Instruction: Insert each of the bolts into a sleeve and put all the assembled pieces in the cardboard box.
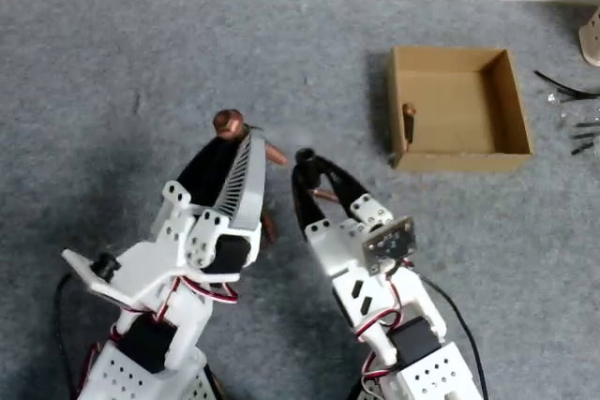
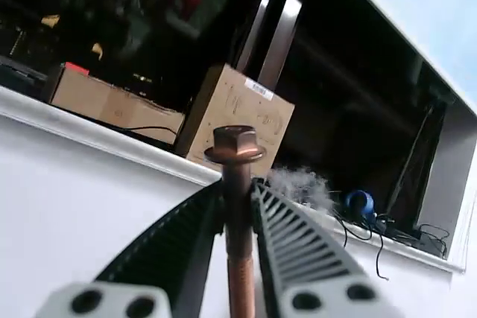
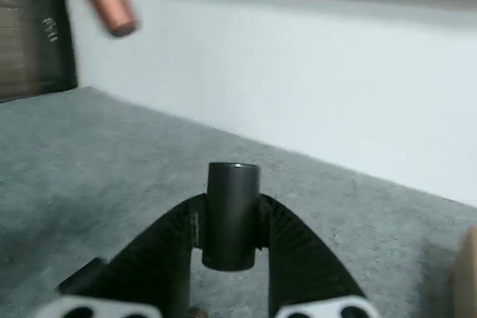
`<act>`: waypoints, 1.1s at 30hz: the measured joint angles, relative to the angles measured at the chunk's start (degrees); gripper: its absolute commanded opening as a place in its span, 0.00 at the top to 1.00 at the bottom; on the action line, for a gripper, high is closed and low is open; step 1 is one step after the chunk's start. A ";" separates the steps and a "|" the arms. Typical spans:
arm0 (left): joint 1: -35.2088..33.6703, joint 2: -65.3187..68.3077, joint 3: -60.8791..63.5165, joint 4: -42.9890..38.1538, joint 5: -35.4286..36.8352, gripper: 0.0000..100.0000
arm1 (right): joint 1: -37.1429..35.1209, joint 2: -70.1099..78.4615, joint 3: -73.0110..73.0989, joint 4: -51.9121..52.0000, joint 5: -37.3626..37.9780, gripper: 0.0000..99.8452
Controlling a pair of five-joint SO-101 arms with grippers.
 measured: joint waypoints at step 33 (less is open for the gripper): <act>-0.35 0.09 4.84 -0.18 0.00 1.00 | -1.49 0.00 0.00 0.00 7.30 0.99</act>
